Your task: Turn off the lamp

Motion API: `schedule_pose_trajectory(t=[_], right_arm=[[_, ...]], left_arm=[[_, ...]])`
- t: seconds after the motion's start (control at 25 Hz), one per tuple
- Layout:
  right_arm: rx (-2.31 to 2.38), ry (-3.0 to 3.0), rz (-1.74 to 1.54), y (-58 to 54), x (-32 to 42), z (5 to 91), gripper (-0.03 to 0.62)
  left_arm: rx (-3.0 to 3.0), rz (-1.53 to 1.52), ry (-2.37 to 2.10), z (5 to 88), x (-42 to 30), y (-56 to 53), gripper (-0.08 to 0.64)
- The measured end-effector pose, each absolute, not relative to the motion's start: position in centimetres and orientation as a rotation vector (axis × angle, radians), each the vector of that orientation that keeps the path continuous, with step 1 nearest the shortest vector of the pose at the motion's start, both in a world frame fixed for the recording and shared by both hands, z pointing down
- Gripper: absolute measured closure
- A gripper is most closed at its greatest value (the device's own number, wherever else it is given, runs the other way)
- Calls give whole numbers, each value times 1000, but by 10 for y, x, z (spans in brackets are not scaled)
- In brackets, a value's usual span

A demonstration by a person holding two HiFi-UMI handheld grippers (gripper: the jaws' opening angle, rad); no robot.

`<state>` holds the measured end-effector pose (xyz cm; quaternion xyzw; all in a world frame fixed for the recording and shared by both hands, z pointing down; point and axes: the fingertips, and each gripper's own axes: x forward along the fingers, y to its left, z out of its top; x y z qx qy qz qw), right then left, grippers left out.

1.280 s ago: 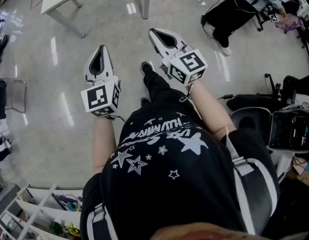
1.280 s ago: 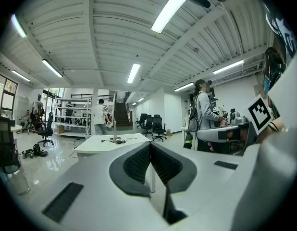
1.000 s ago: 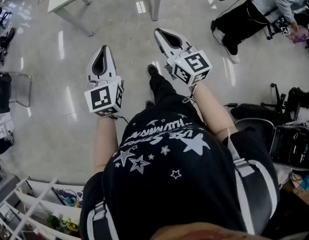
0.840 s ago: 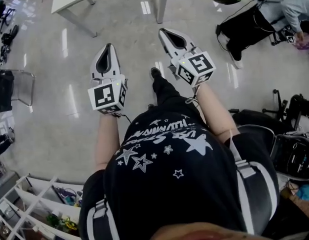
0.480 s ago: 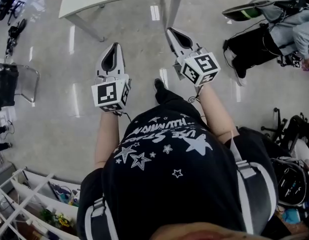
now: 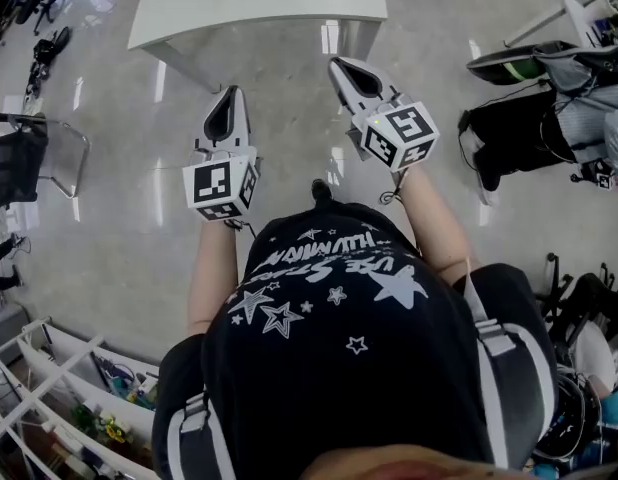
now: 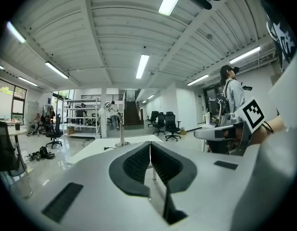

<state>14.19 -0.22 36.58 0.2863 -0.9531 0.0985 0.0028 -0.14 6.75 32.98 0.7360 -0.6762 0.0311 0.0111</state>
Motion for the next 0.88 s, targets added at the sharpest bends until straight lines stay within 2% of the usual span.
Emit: schedule_pose_trajectory(t=[0.36, 0.88], right_arm=[[879, -2983, 364, -38, 148, 377, 588], [908, -2945, 344, -73, 124, 382, 588]], left_arm=[[2299, 131, -2067, 339, 12, 29, 551], [2354, 103, -2026, 340, -16, -25, 551]])
